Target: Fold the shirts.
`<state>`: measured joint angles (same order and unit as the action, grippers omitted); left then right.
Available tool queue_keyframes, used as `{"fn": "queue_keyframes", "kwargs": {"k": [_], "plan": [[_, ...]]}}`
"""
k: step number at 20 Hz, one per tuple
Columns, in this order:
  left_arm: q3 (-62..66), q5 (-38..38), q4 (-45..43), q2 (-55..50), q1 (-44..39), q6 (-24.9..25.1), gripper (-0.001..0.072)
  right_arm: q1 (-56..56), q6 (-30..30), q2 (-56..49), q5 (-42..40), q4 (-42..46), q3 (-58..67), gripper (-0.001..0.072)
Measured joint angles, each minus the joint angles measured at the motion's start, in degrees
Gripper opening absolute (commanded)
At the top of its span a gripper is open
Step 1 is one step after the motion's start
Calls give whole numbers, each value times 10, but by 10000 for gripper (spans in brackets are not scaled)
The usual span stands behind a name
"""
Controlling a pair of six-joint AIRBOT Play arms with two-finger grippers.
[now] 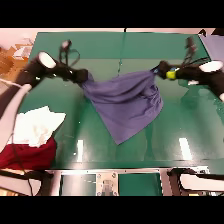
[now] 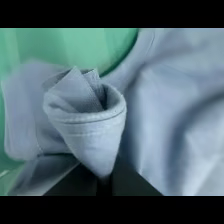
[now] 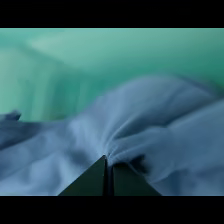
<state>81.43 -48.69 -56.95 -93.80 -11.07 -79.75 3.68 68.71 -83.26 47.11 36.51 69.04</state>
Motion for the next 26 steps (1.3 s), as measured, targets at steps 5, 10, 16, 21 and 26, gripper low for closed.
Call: {"fn": "queue_keyframes", "kwargs": {"k": [5, 10, 16, 21, 26], "plan": [[5, 57, 27, -69, 0, 23, 32, 27, -1, -54, 22, 1, 18, 285], [47, 31, 27, -83, 0, 34, 32, 122, 54, 26, 153, 57, -15, 284], [74, -21, -1, -85, 0, 37, 32, 84, 154, 205, 194, 112, -305, 442], [78, -41, -12, -85, 0, 37, 32, -109, 187, 245, 66, 6, -472, 442], [78, -51, -24, -85, 0, 37, 32, -254, 193, 179, -42, -85, -464, 307]]}}
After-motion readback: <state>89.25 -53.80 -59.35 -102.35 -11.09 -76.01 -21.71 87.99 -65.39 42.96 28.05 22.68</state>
